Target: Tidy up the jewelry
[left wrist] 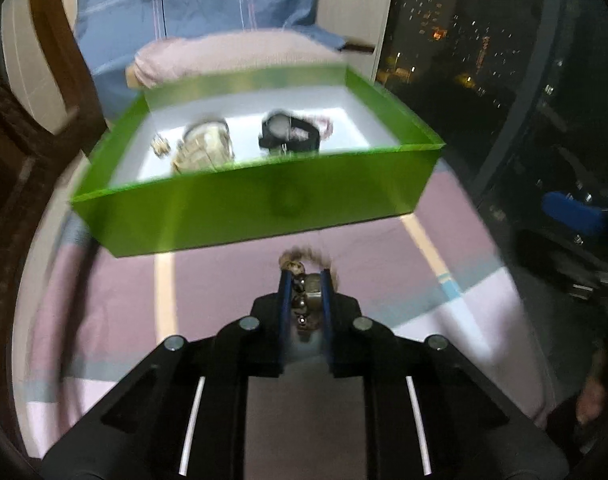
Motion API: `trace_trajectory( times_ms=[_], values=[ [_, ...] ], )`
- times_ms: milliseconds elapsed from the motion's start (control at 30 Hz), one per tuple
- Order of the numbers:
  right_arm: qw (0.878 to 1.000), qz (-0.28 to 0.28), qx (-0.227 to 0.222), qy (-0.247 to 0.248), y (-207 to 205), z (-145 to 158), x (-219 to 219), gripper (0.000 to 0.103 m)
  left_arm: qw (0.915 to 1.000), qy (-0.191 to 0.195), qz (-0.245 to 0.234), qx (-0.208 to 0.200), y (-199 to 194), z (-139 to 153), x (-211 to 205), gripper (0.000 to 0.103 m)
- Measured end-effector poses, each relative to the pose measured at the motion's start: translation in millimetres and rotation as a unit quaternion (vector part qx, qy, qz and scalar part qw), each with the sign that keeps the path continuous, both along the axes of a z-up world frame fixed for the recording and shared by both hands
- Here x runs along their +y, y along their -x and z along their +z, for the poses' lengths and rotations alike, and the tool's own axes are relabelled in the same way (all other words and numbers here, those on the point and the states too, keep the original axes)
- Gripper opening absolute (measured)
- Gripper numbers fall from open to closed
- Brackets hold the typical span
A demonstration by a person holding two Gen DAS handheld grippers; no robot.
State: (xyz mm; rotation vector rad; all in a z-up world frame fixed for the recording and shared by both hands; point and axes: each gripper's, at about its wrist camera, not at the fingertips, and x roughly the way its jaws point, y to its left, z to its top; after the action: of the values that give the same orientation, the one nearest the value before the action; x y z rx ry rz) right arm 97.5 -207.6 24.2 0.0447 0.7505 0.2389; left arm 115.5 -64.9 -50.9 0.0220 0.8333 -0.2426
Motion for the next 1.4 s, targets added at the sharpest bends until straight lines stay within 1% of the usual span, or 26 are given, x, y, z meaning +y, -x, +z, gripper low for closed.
trace_trajectory(
  times_ms=[67, 133, 200, 267, 300, 367, 400, 433, 467, 500, 533, 567, 633, 700, 800, 933, 1000, 1067, 1133, 1167, 1200, 1233, 1267, 1333, 1367, 1400],
  values=[
    [1.0, 0.01, 0.012, 0.002, -2.7, -4.5, 5.3, 0.09, 0.9997, 0.011, -0.009, -0.021, 16.3, 17.9, 9.3, 0.014],
    [1.0, 0.018, 0.022, 0.008, -4.8, -11.4, 15.3, 0.09, 0.9991, 0.019, -0.021, -0.032, 29.9, 32.5, 18.9, 0.014],
    [0.999, 0.035, 0.037, 0.005, -6.8, -17.7, 28.0, 0.09, 0.9983, 0.023, -0.025, -0.048, 39.7, 42.2, 27.4, 0.014],
    [0.998, 0.048, 0.044, 0.004, -7.1, -21.1, 38.7, 0.09, 0.9976, 0.034, -0.028, -0.054, 43.1, 47.3, 36.1, 0.014],
    [0.997, 0.054, 0.046, 0.003, -6.7, -21.7, 43.4, 0.09, 0.9976, 0.037, -0.026, -0.052, 43.9, 47.4, 40.2, 0.014],
    [0.996, 0.077, 0.053, -0.002, -4.7, -21.7, 53.5, 0.09, 0.9977, 0.051, -0.027, -0.037, 40.1, 41.5, 48.9, 0.014],
    [0.995, 0.086, 0.053, 0.001, -3.2, -21.2, 57.5, 0.09, 0.9975, 0.062, -0.028, -0.017, 34.7, 34.2, 53.2, 0.014],
    [0.994, 0.094, 0.049, 0.01, -1.0, -20.3, 61.8, 0.09, 0.9974, 0.066, -0.027, -0.005, 33.3, 29.0, 56.5, 0.015],
    [0.994, 0.097, 0.047, 0.018, 0.3, -20.2, 64.0, 0.09, 0.9975, 0.067, -0.019, 0.0, 31.0, 25.3, 59.1, 0.02],
    [0.993, 0.1, 0.048, 0.024, 0.7, -21.3, 65.8, 0.09, 0.9974, 0.071, -0.009, 0.0, 29.0, 23.6, 62.4, 0.028],
    [0.993, 0.1, 0.051, 0.026, 0.6, -22.5, 65.5, 0.09, 0.9971, 0.076, -0.006, -0.002, 29.2, 23.8, 64.2, 0.047],
    [0.994, 0.097, 0.053, 0.025, 0.1, -23.5, 64.4, 0.09, 0.9964, 0.084, -0.005, -0.005, 29.5, 25.6, 66.4, 0.054],
    [0.994, 0.094, 0.058, 0.023, -1.3, -25.3, 62.1, 0.09, 0.9942, 0.107, -0.008, -0.008, 31.4, 32.5, 72.4, 0.054],
    [0.994, 0.094, 0.059, 0.026, -1.6, -25.7, 61.2, 0.09, 0.9931, 0.116, -0.003, -0.017, 34.5, 40.5, 79.1, 0.054],
    [0.992, 0.105, 0.064, 0.036, -1.8, -29.7, 68.4, 0.09, 0.9947, 0.099, 0.014, -0.025, 35.2, 43.1, 87.9, 0.054],
    [0.989, 0.12, 0.068, 0.047, -1.1, -38.5, 87.3, 0.09, 0.9928, 0.098, 0.065, -0.022, 32.2, 41.5, 113.0, 0.062],
    [0.988, 0.131, 0.066, 0.056, -1.8, -42.0, 104.4, 0.09, 0.9906, 0.103, 0.085, -0.029, 33.8, 44.9, 124.4, 0.064],
    [0.985, 0.14, 0.057, 0.079, -7.0, -45.7, 129.6, 0.089, 0.9904, 0.101, 0.09, -0.032, 34.9, 47.6, 130.2, 0.065],
    [0.983, 0.141, 0.055, 0.104, -13.3, -50.7, 146.3, 0.083, 0.9925, 0.078, 0.088, -0.034, 36.3, 47.6, 129.0, 0.065],
    [0.982, 0.138, 0.063, 0.112, -17.9, -55.3, 152.0, 0.077, 0.9933, 0.068, 0.087, -0.033, 36.0, 46.2, 126.7, 0.065],
    [0.981, 0.139, 0.074, 0.112, -22.4, -60.8, 156.3, 0.067, 0.9944, 0.057, 0.084, -0.029, 35.5, 44.4, 125.0, 0.065],
    [0.979, 0.141, 0.092, 0.113, -27.1, -69.0, 160.3, 0.064, 0.9954, 0.043, 0.082, -0.025, 34.7, 41.3, 123.7, 0.065],
    [0.98, 0.141, 0.089, 0.109, -27.4, -70.9, 161.3, 0.059, 0.9958, 0.032, 0.082, -0.023, 34.5, 38.9, 123.3, 0.065],
    [0.978, 0.15, 0.098, 0.107, -26.5, -69.3, 164.4, 0.033, 0.9966, 0.021, 0.078, -0.016, 34.0, 34.8, 123.8, 0.065],
    [0.977, 0.154, 0.1, 0.107, -25.1, -67.5, 164.4, 0.007, 0.9968, 0.016, 0.078, -0.012, 34.2, 33.0, 125.2, 0.065],
    [0.977, 0.156, 0.098, 0.107, -23.5, -66.5, 163.7, 0.008, 0.9968, 0.011, 0.078, -0.011, 34.3, 31.6, 125.9, 0.064]
  ],
)
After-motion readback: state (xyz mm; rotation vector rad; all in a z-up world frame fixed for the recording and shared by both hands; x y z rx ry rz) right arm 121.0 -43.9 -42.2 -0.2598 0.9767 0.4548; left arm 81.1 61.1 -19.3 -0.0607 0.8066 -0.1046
